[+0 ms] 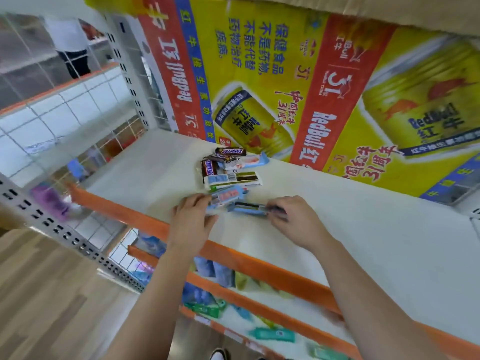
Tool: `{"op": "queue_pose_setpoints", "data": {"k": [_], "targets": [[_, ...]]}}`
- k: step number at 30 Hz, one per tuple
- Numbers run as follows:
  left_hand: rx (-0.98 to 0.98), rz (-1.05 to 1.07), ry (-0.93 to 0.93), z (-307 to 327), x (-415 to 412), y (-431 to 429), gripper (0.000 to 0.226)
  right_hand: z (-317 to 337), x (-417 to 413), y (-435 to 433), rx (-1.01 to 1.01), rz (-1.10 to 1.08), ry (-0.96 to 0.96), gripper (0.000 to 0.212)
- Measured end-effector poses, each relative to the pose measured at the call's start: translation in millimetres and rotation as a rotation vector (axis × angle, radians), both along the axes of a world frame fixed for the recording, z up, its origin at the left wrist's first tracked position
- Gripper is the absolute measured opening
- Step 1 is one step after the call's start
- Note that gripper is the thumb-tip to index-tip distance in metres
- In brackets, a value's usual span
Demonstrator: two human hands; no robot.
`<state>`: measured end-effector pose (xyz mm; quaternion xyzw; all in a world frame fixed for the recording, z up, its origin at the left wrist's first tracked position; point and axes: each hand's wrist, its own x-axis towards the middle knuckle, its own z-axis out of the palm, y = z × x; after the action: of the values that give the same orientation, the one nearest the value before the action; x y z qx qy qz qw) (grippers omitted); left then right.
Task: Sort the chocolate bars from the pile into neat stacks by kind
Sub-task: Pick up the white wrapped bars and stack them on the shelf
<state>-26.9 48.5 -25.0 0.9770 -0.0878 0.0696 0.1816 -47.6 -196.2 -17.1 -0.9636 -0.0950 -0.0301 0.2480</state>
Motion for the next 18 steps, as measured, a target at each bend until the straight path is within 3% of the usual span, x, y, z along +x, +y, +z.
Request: {"op": "queue_pose_setpoints", "data": {"k": [3, 6, 9, 11, 14, 18], "targets": [[0.028, -0.066, 0.010, 1, 17, 10, 0.047, 3, -9, 9, 0.099, -0.137, -0.006, 0.016], [0.065, -0.133, -0.030, 6, 25, 13, 0.033, 9, -18, 16, 0.260, -0.287, 0.017, 0.016], [-0.038, -0.122, -0.031, 14, 31, 12, 0.025, 17, -28, 19, 0.543, -0.417, 0.116, 0.031], [-0.205, -0.172, 0.004, 15, 33, 10, 0.021, 21, -34, 20, 0.687, -0.437, 0.159, 0.035], [-0.552, -0.228, 0.174, 18, 30, 4, 0.014, 23, -38, 23, 0.783, -0.457, 0.147, 0.028], [-0.851, -0.226, 0.395, 21, 27, -6, 0.014, 24, -45, 22, 0.897, -0.525, 0.102, 0.028]]}}
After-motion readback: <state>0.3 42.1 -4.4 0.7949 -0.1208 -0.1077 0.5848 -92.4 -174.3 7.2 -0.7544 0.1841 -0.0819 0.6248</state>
